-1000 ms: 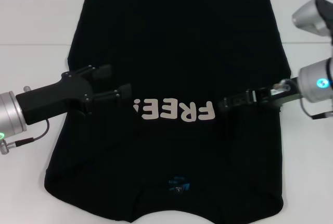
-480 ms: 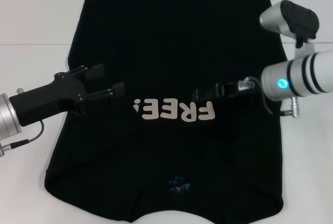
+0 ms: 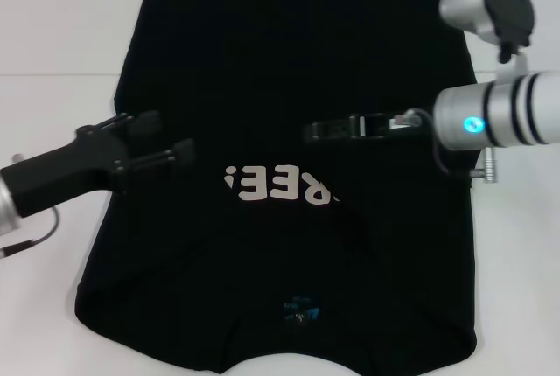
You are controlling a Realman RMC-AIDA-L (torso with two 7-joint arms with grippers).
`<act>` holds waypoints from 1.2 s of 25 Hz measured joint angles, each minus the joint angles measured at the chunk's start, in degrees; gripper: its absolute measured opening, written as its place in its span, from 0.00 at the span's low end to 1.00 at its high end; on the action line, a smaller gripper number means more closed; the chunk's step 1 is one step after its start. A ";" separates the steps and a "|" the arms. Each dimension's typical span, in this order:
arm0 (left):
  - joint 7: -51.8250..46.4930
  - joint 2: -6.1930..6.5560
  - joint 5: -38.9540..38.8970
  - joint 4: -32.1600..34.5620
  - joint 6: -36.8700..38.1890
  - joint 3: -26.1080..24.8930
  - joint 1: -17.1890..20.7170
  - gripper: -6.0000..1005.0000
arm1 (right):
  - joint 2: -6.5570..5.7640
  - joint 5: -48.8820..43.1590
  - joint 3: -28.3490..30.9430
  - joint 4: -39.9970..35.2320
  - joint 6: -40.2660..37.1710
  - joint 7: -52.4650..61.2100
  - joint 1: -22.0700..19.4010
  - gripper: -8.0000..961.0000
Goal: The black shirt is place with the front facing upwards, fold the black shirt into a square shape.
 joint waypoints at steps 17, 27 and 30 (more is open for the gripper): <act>-15.58 3.53 10.09 10.14 13.74 -1.01 7.10 0.87 | -0.96 15.25 0.72 -5.31 -11.08 -22.04 -11.26 0.98; -20.06 4.69 20.55 12.60 12.72 -4.05 8.51 0.87 | -1.23 15.41 0.71 -5.34 -10.76 -21.60 -10.78 0.98; -20.38 4.70 23.54 12.64 10.79 -4.59 8.49 0.87 | -1.41 15.55 0.78 -5.35 -10.71 -21.55 -10.60 0.98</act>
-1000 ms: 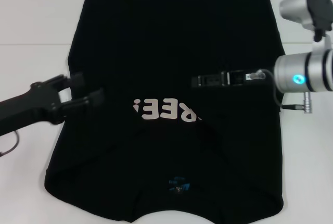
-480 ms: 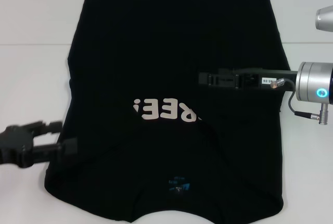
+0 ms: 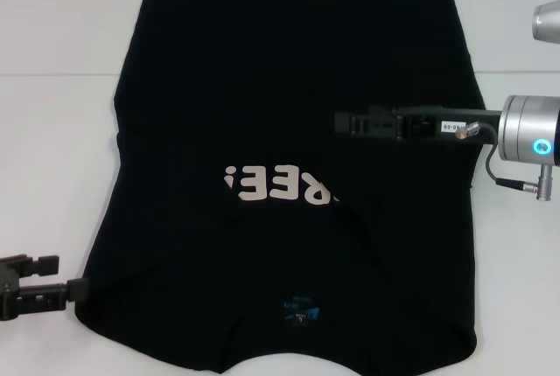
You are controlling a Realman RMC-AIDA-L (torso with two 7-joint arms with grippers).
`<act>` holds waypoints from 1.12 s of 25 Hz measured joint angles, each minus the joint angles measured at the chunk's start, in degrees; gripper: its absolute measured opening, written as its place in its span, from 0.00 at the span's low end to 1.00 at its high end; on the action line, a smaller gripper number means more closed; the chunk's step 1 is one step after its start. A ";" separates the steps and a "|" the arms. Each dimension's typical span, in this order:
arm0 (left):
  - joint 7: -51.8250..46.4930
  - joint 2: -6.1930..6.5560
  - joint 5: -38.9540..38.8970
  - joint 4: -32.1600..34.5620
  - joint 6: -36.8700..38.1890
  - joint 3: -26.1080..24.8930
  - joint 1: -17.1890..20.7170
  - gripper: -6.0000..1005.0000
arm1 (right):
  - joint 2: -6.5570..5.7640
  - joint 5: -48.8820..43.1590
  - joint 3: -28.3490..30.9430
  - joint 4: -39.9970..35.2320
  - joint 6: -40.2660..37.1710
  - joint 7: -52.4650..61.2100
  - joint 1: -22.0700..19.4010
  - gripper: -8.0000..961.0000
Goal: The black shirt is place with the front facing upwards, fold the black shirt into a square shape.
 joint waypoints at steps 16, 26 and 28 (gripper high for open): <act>-0.31 -1.72 6.24 -1.14 -7.07 1.03 -1.30 0.87 | -0.12 0.48 0.59 -0.08 0.10 0.13 0.71 0.98; -0.37 -2.52 9.39 -2.40 -10.16 2.69 -2.74 0.87 | -0.21 0.94 0.57 -0.08 0.00 0.20 0.70 0.98; -0.38 -2.52 9.43 -2.41 -10.14 2.73 -2.79 0.87 | -0.20 0.94 0.57 -0.08 0.01 0.21 0.70 0.98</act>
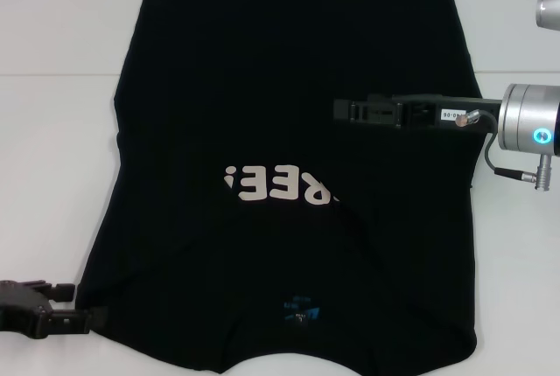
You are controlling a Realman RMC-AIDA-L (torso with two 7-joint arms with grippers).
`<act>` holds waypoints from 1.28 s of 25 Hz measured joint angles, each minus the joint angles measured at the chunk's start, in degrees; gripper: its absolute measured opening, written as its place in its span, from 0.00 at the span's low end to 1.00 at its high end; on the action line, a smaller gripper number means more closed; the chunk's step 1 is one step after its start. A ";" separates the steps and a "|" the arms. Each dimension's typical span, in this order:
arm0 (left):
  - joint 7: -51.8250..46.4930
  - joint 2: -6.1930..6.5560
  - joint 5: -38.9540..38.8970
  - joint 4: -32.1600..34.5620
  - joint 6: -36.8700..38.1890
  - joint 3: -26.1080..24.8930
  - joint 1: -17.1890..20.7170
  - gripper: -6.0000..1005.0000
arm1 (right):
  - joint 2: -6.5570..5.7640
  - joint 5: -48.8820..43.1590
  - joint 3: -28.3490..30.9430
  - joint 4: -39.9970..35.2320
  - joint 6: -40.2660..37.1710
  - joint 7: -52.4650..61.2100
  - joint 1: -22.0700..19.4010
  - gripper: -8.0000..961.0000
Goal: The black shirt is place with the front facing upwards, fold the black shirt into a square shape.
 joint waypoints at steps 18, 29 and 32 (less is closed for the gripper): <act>-0.21 -0.80 3.62 0.82 -0.46 -0.19 -1.53 0.49 | -0.06 0.00 0.53 0.01 -0.51 0.00 -0.48 0.98; -0.31 -1.04 2.46 2.38 1.59 -0.97 -1.83 0.13 | -0.40 0.00 0.62 0.01 -1.05 0.01 -0.80 0.98; -0.34 -1.06 1.87 2.45 2.15 -1.04 -1.96 0.08 | -0.94 -0.34 0.38 0.00 -1.06 0.79 -0.95 0.98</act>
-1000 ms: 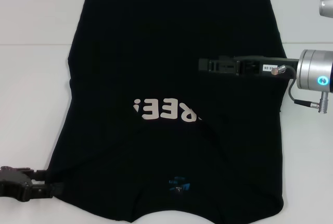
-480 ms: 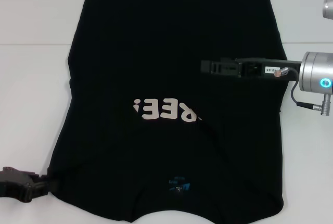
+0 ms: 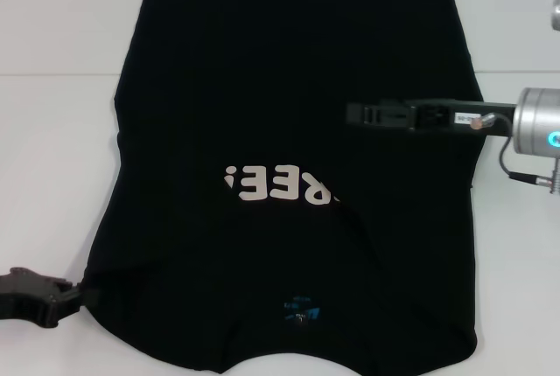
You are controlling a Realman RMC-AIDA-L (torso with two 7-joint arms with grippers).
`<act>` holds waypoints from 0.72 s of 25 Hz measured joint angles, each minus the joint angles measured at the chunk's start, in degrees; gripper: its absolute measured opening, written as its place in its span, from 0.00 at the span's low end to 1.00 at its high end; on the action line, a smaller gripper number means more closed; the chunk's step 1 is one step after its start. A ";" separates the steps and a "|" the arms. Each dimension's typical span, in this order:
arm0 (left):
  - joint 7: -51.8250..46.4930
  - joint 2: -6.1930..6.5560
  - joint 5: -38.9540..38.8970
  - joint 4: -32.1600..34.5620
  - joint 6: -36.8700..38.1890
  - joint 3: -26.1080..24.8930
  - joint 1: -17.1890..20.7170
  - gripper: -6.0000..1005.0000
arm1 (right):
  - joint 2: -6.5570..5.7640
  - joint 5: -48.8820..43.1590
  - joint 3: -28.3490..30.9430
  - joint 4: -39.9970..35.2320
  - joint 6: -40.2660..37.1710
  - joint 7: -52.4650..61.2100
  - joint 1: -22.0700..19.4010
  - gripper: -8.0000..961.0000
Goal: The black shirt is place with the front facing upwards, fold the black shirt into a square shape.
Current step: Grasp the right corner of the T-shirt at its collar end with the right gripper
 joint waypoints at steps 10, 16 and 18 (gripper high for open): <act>-1.31 -0.09 -3.80 1.33 2.77 -0.14 -0.28 0.01 | -9.63 -15.59 -0.32 -0.10 -14.89 22.24 -2.11 0.98; -1.09 -0.28 -4.00 1.01 2.65 -0.13 -0.33 0.01 | -12.13 -15.89 0.05 -0.11 -24.92 25.44 -6.53 0.97; -1.09 -0.43 -4.00 1.01 2.59 -0.12 -0.41 0.01 | -12.03 -16.81 -0.05 0.27 -26.51 25.52 -7.32 0.97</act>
